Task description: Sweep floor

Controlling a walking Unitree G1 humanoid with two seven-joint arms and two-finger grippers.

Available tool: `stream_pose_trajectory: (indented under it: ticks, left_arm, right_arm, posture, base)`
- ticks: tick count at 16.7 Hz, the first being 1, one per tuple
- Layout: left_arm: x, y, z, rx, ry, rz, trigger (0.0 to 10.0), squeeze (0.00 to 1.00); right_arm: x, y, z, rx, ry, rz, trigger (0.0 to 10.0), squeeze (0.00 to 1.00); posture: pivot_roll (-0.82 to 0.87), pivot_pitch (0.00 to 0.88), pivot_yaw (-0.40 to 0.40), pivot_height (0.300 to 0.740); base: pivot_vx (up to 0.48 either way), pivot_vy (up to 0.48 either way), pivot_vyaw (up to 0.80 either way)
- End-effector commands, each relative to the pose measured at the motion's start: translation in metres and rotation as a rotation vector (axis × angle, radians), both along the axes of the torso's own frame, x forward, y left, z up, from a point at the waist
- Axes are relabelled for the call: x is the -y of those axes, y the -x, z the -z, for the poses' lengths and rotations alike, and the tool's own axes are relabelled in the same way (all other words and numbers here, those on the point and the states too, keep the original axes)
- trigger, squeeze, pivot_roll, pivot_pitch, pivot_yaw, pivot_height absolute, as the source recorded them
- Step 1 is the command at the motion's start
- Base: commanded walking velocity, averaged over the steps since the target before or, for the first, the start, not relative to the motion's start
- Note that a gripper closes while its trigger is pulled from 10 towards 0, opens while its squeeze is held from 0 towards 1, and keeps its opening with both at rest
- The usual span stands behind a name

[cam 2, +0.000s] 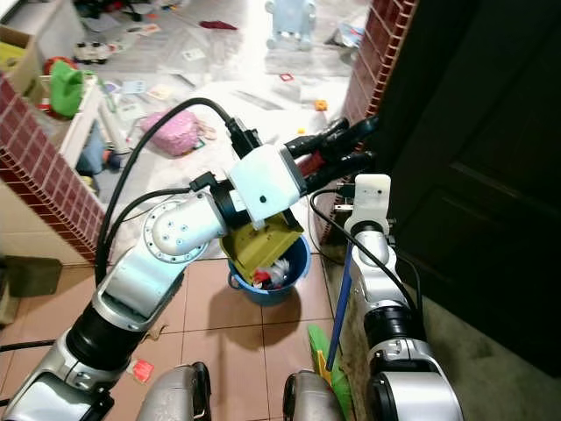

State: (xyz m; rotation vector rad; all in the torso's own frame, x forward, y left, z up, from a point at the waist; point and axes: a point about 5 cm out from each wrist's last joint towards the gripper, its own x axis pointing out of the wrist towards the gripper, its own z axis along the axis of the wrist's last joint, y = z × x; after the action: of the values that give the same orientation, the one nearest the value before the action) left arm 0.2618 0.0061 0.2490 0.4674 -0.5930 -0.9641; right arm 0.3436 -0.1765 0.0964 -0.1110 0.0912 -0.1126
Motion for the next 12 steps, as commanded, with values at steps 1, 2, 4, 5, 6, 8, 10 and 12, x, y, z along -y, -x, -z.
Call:
stream_pose_trajectory:
  ticks: [1,2,4,5,6,8,10,12]
  left_arm:
    - [-0.004,-0.004,-0.008,0.038,0.008,-0.04,10.0,0.0]
    - [-0.011,-0.01,-0.019,0.073,0.063,-0.094,10.0,0.0]
    - [-0.022,-0.019,-0.036,0.096,0.162,-0.167,10.0,0.0]
    - [-0.029,-0.022,-0.046,0.117,0.224,-0.208,10.0,0.0]
    - [-0.041,-0.025,-0.059,0.148,0.309,-0.269,10.0,0.0]
    - [-0.053,-0.027,-0.073,0.184,0.392,-0.331,10.0,0.0]
    - [-0.091,-0.031,-0.114,0.287,0.609,-0.472,10.0,0.0]
    - [-0.115,-0.034,-0.125,0.349,0.642,-0.583,10.0,0.0]
  right_arm:
    - [0.005,-0.001,0.0,-0.006,0.049,-0.003,10.0,0.0]
    - [0.006,-0.001,0.0,-0.005,0.049,-0.001,10.0,0.0]
    - [0.006,-0.001,0.0,-0.004,0.048,-0.001,10.0,0.0]
    - [0.006,-0.001,0.0,-0.004,0.047,-0.002,10.0,0.0]
    - [0.005,-0.001,0.001,-0.005,0.046,-0.005,10.0,0.0]
    - [0.004,-0.001,0.001,-0.005,0.044,-0.008,10.0,0.0]
    - [0.003,-0.001,0.003,-0.014,0.041,-0.012,10.0,0.0]
    - [0.002,-0.001,0.004,-0.018,0.039,-0.019,10.0,0.0]
  posture:
    - [-0.02,0.143,-0.059,0.74]
    - [-0.02,0.143,-0.059,0.74]
    - [-0.02,0.141,-0.059,0.74]
    - [-0.02,0.141,-0.059,0.74]
    - [-0.01,0.134,-0.061,0.74]
    - [-0.01,0.131,-0.062,0.74]
    - [-0.01,0.13,-0.068,0.74]
    - [0.0,0.127,-0.065,0.74]
  base:
    - [0.0,0.0,0.0]
    - [0.0,0.0,0.0]
    - [0.0,0.0,0.0]
    - [0.0,0.0,0.0]
    - [0.0,0.0,0.0]
    - [0.0,0.0,0.0]
    - [0.0,0.0,0.0]
    - [0.0,0.0,0.0]
